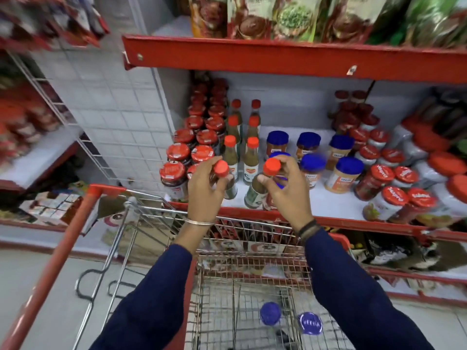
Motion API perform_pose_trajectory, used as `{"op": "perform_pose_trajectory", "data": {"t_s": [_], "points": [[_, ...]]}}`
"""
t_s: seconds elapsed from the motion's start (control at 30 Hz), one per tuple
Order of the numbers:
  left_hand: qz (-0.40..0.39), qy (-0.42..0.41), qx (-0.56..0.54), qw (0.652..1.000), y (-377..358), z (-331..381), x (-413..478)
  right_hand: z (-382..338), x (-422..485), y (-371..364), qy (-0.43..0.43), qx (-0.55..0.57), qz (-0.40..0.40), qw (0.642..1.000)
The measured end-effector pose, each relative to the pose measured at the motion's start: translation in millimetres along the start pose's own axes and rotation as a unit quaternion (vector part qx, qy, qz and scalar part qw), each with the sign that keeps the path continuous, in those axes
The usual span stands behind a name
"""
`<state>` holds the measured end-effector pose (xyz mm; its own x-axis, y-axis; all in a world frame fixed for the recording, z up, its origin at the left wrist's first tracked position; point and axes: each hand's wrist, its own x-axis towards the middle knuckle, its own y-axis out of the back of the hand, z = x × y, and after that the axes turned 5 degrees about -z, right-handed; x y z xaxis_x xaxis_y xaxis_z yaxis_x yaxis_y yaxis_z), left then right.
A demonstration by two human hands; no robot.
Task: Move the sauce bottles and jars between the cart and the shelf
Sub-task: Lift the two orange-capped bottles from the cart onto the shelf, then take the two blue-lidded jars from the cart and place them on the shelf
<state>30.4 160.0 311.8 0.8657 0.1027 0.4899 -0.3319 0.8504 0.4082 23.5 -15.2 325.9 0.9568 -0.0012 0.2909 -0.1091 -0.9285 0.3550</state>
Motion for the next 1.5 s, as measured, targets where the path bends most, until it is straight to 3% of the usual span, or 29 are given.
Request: {"op": "perform_pose_trajectory", "data": {"t_s": [0.27, 0.77, 0.87, 1.03, 1.1, 1.2, 1.33, 1.5], "points": [[-0.071, 0.026, 0.043, 0.996, -20, -33, 21, 40, 22, -25, -0.052, -0.069, -0.016, 0.996], [-0.143, 0.064, 0.053, 0.986, -23, -45, 20, 52, 32, -35, -0.054, -0.099, -0.069, 0.991], [-0.127, 0.054, 0.049, 0.989, -18, -39, 8, 46, 18, -28, -0.066, -0.048, -0.066, 0.995], [-0.036, -0.054, 0.057, 0.996, -13, -28, -40, 55, -54, -4, -0.077, 0.008, -0.02, 0.997], [-0.073, -0.033, 0.045, 0.996, -18, -32, -73, 80, -93, 4, -0.122, -0.006, -0.035, 0.992], [-0.202, 0.039, 0.035, 0.978, -37, -48, -122, 137, -147, 12, -0.215, -0.052, -0.108, 0.969], [-0.397, 0.121, 0.039, 0.909, -75, -83, -181, 206, -192, 23, -0.295, -0.138, -0.206, 0.923], [-0.531, 0.227, 0.072, 0.813, -129, -119, -233, 260, -217, 23, -0.362, -0.273, -0.356, 0.817]]}}
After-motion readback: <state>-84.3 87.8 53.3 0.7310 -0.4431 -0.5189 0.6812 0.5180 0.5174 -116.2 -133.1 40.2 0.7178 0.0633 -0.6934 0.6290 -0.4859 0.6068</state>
